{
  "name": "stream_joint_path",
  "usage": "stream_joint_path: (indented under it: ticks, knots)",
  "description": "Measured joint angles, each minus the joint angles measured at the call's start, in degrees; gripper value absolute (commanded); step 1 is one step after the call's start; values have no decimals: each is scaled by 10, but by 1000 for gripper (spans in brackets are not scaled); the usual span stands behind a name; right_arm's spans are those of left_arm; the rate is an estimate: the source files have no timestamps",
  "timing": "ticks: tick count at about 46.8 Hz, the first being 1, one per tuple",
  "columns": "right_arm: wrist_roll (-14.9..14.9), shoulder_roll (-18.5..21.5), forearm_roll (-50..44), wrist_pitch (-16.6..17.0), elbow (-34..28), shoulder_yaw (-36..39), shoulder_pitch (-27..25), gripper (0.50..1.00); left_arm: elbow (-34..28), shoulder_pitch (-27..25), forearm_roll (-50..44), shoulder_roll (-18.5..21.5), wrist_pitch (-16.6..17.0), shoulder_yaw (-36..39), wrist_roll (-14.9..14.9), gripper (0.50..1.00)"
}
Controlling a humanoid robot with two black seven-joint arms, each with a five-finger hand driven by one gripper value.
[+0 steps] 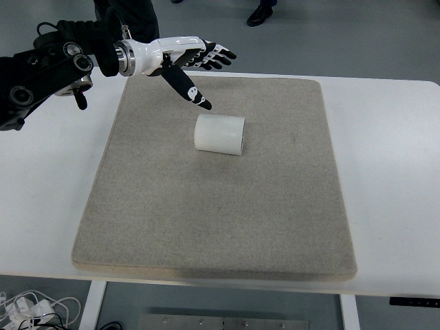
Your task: Upright white cup
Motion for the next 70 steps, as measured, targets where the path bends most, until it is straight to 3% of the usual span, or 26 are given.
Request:
stream_joint_path:
  ticks: [21, 39, 55, 70]
  knots:
    - [0, 0, 0, 0, 0, 0, 0, 952, -3, -35, 88, -10, -13, 71, 8, 990]
    - [0, 0, 0, 0, 0, 0, 0, 952, 11, -34, 142, -64, -11, 88, 8, 986]
    - [0, 0, 0, 0, 0, 0, 0, 952, 66, -32, 165, -117, -10, 88, 8, 986]
    - [0, 0, 0, 0, 0, 0, 0, 952, 87, -28, 181, -139, -9, 106, 8, 984]
